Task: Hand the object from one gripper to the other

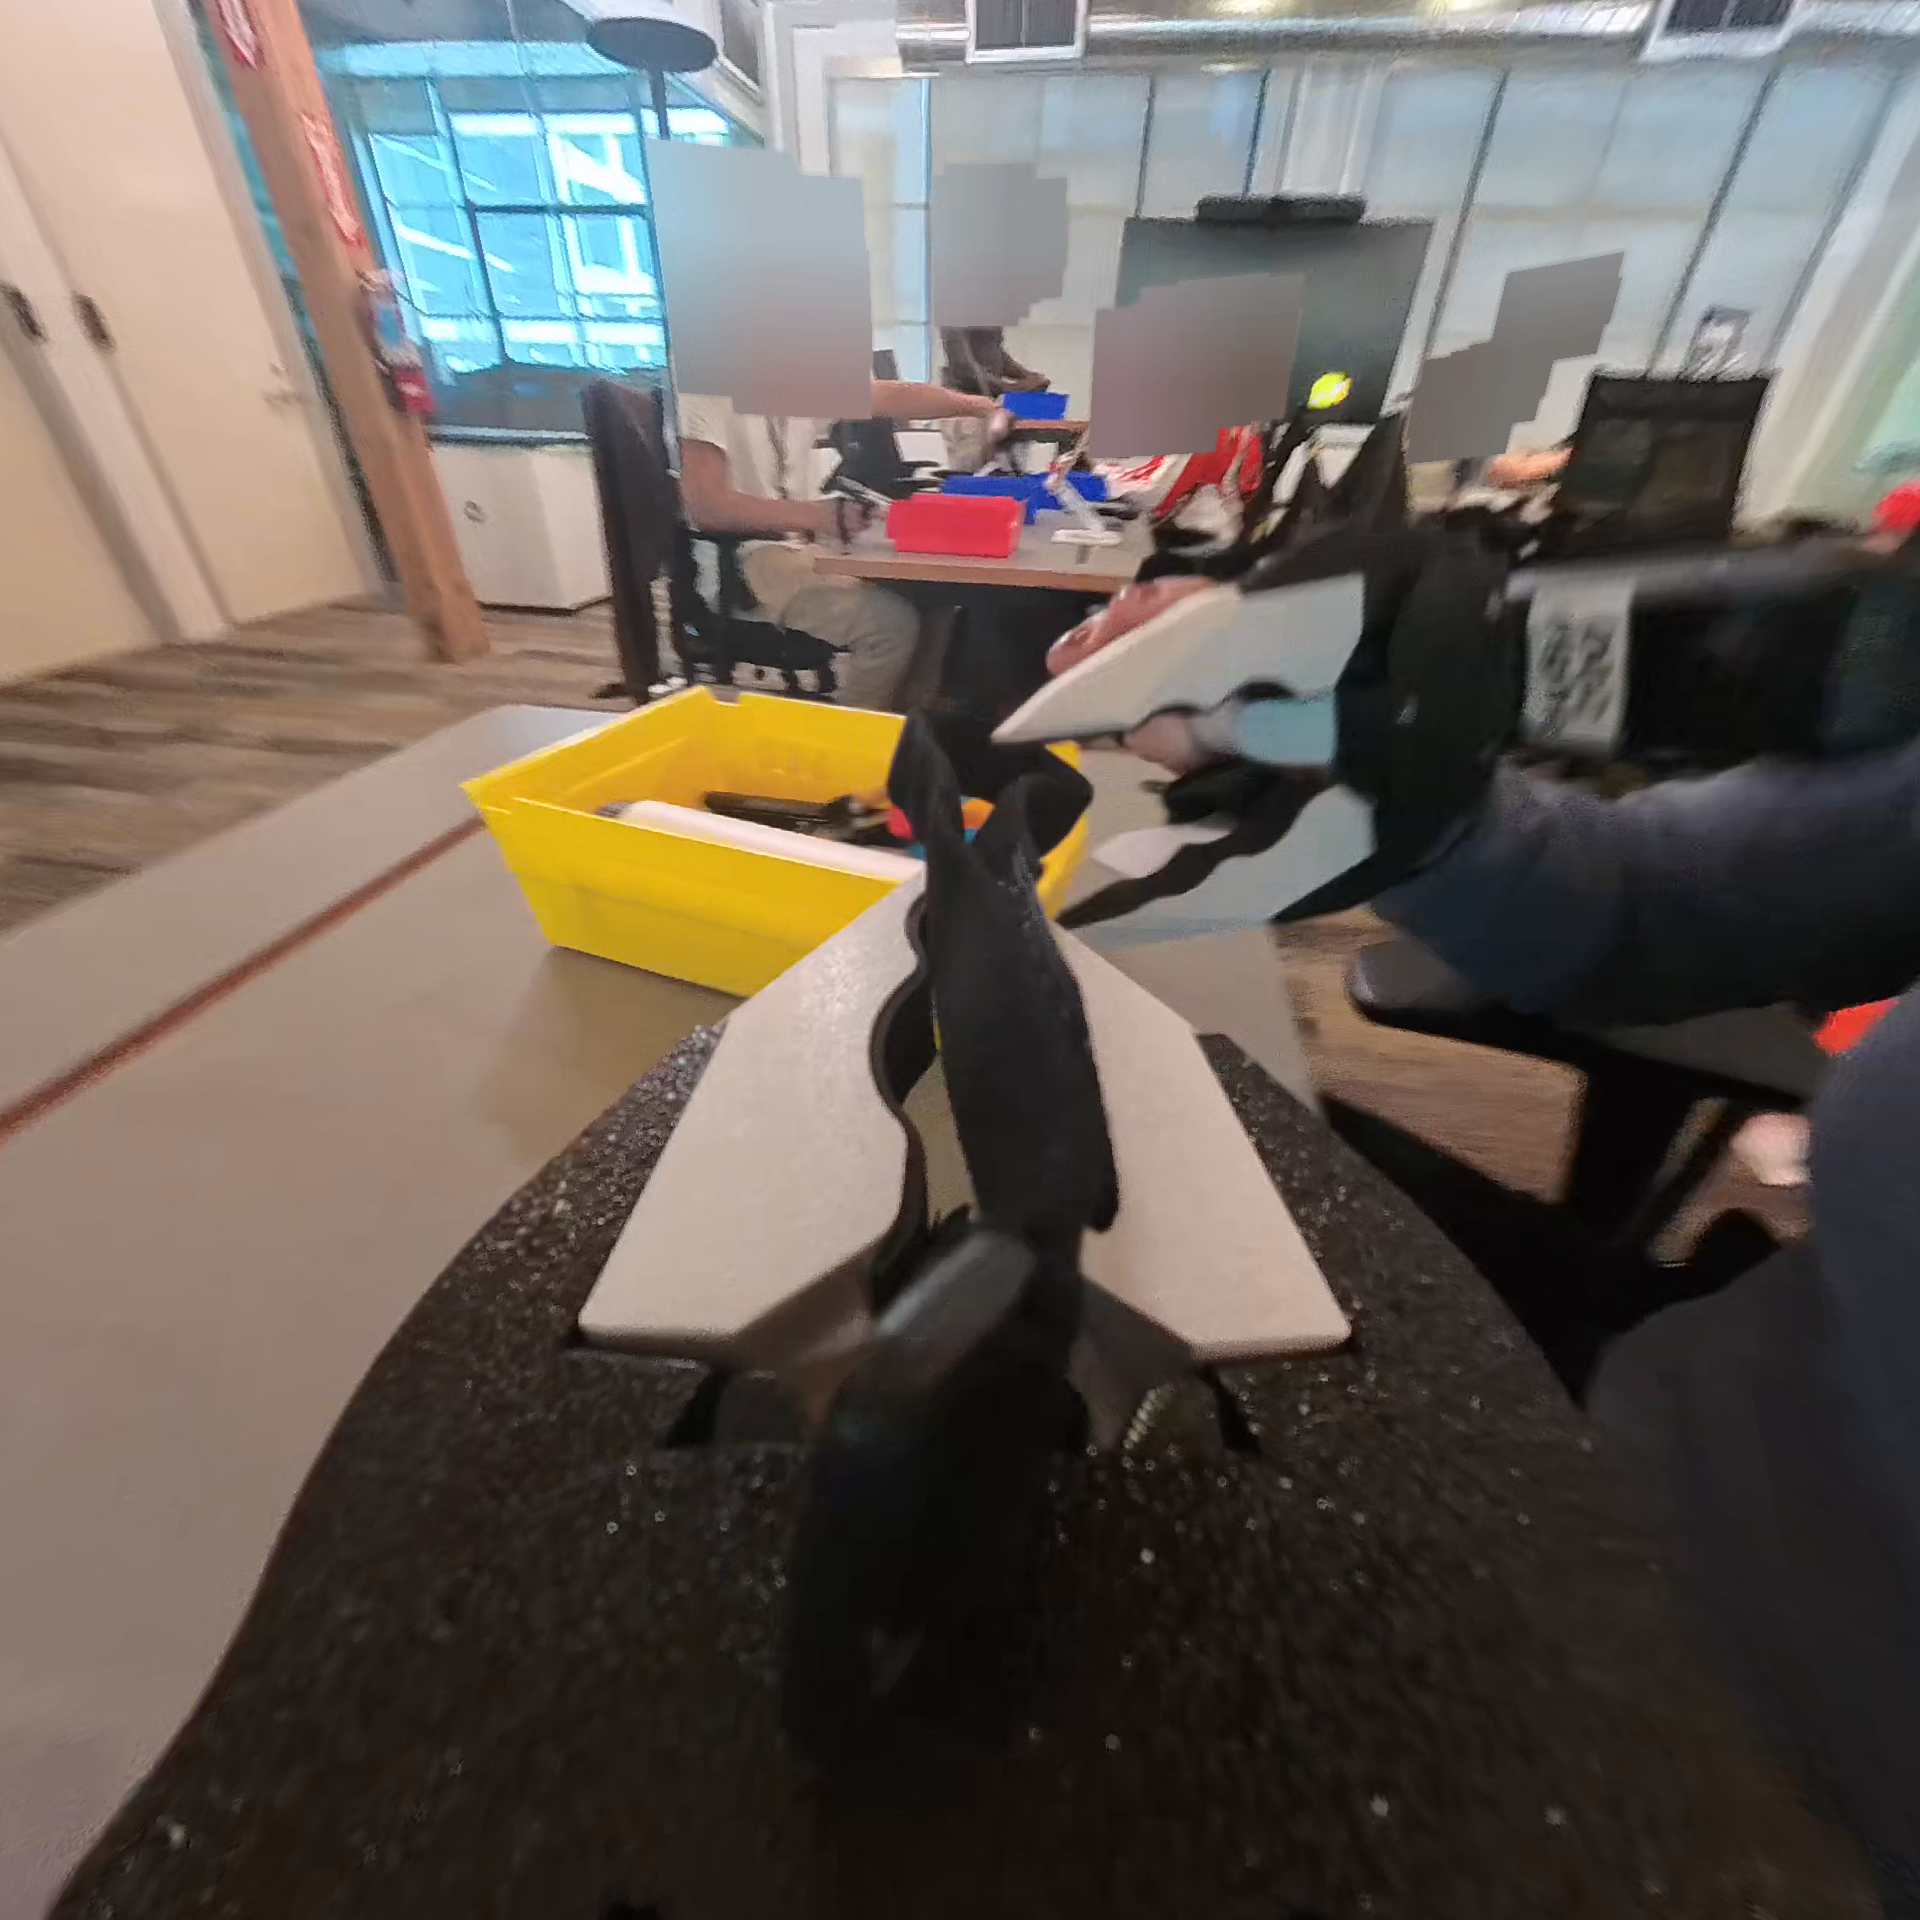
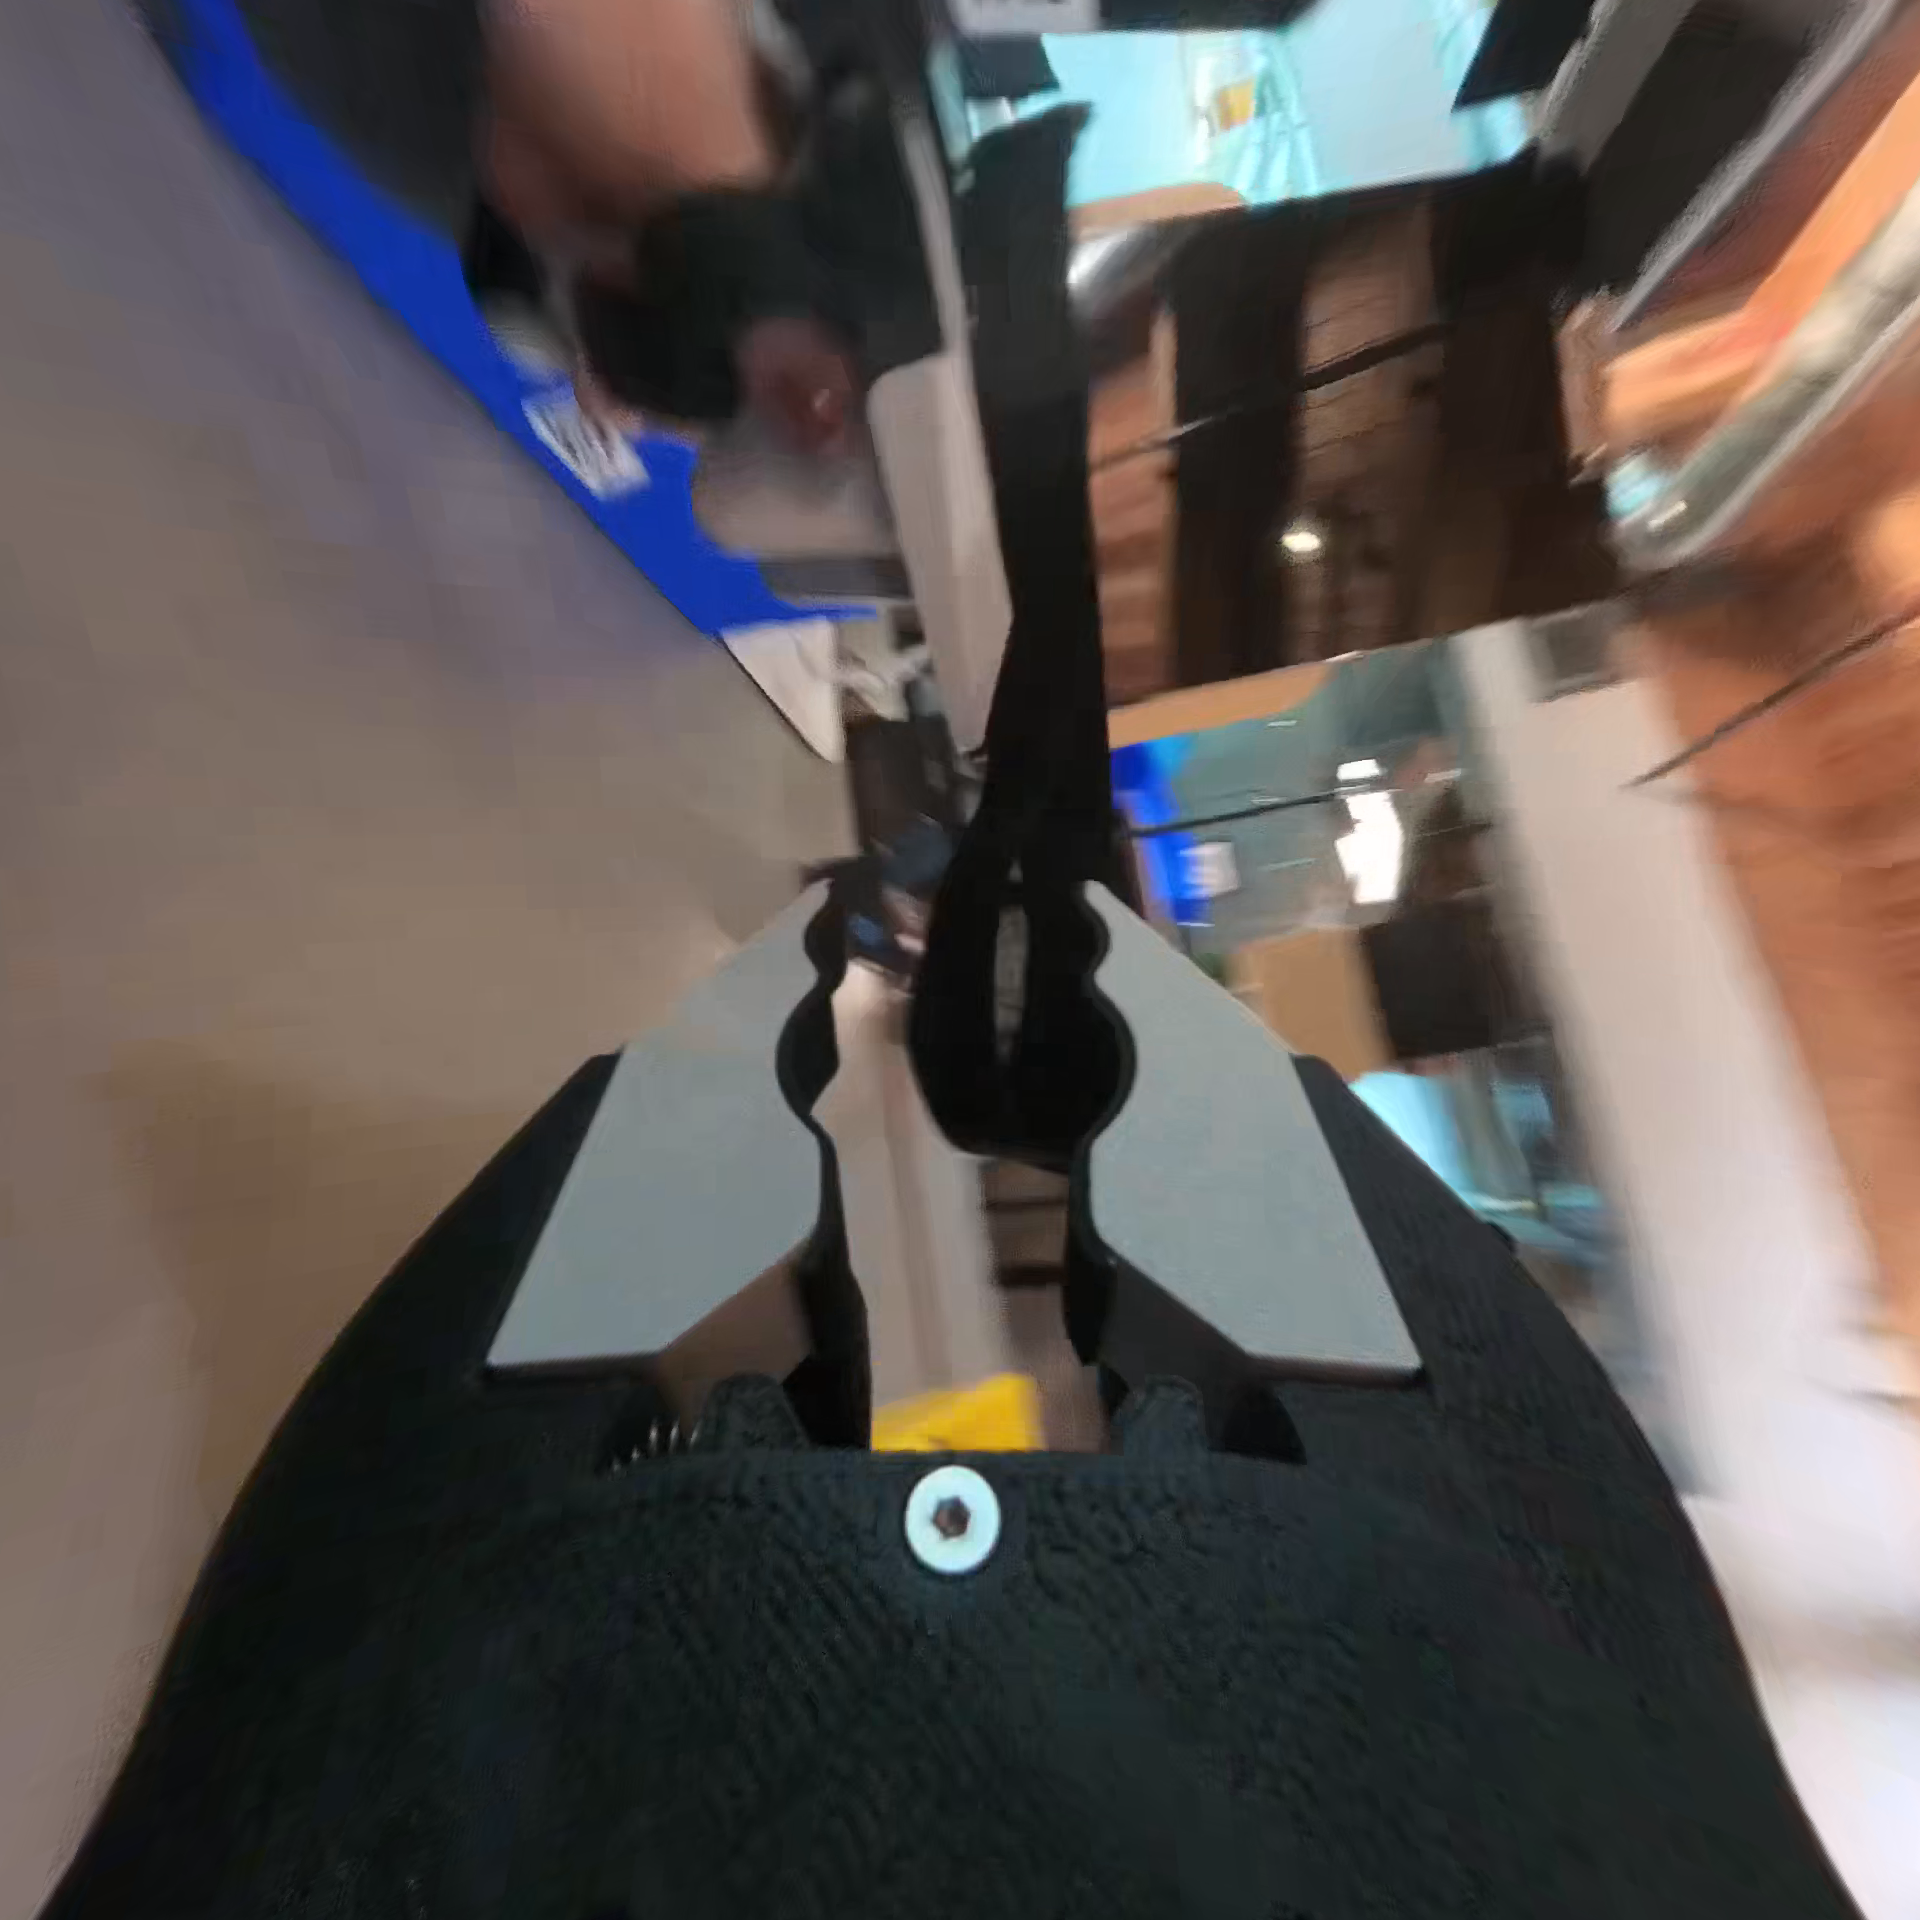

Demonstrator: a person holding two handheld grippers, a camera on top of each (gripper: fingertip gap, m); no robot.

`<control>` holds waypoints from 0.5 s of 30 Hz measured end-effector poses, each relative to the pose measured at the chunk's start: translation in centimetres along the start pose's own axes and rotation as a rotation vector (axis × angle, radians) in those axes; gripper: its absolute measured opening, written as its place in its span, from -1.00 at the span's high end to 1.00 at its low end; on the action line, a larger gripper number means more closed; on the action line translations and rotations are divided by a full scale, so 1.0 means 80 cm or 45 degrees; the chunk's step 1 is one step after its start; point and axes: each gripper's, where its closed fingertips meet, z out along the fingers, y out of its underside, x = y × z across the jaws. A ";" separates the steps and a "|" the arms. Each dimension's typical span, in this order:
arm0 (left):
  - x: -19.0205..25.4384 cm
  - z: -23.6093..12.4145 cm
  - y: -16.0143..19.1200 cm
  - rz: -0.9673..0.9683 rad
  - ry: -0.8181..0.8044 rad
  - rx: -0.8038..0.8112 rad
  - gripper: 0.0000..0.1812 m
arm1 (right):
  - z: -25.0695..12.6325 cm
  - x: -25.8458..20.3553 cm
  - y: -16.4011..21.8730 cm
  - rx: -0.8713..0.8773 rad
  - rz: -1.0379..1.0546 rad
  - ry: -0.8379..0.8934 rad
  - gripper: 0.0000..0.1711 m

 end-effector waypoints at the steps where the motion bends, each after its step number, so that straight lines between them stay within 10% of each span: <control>1: -0.004 -0.002 -0.001 0.093 -0.048 -0.007 1.00 | -0.003 0.000 -0.005 0.043 0.187 -0.078 0.43; 9: -0.025 -0.010 0.000 1.331 -0.648 -0.315 0.98 | -0.008 0.019 0.011 0.115 1.809 -0.525 0.33; 15: -0.005 0.003 0.004 1.998 -0.876 -0.433 1.00 | 0.003 0.007 -0.009 0.379 2.454 -0.923 0.21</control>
